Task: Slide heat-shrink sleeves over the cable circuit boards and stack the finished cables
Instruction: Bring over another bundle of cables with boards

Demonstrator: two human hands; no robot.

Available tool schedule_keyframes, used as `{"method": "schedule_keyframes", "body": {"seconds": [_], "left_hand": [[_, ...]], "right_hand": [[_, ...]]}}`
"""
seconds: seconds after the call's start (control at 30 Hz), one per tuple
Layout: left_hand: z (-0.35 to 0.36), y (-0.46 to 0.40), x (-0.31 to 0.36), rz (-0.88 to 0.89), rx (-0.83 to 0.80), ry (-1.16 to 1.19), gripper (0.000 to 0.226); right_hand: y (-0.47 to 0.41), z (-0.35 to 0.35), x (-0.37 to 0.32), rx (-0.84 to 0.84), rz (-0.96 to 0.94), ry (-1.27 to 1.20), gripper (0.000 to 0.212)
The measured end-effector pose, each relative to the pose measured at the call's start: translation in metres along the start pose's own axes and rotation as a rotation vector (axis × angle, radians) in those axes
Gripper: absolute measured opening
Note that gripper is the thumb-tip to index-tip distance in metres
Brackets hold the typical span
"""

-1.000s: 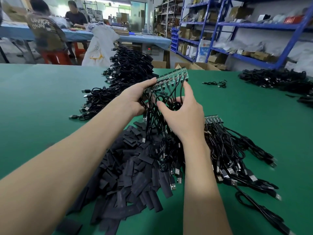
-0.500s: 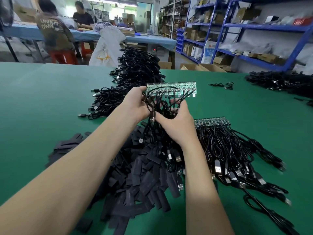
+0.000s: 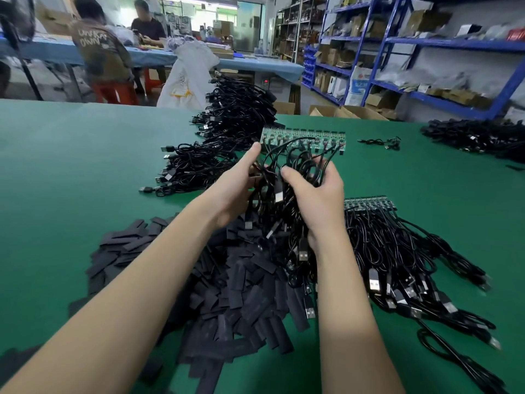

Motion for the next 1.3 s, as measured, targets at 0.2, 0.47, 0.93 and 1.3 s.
{"method": "schedule_keyframes", "body": {"seconds": [0.2, 0.47, 0.93, 1.3], "left_hand": [[-0.026, 0.025, 0.0, 0.037, 0.05, 0.024, 0.053], [-0.083, 0.057, -0.025, -0.065, 0.083, 0.177, 0.055], [-0.123, 0.089, -0.047, -0.228, 0.135, 0.021, 0.083], [-0.14, 0.099, -0.032, -0.04, 0.072, -0.031, 0.056]], "right_hand": [[0.016, 0.038, 0.007, -0.18, 0.294, -0.288, 0.034], [0.05, 0.102, 0.026, -0.45, 0.564, -0.353, 0.06], [0.06, 0.121, 0.049, -0.562, 0.508, -0.013, 0.09], [0.056, 0.121, 0.049, -0.463, 0.541, -0.311, 0.047]]}}
Point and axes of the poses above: each hand's wrist, its own y-axis away from the middle knuckle, its own z-axis out of the palm, x = y × z, the point moved 8 cm from there along -y, towards the middle knuckle, and after that the axes turned 3 degrees about -y, right-handed, at the moved point
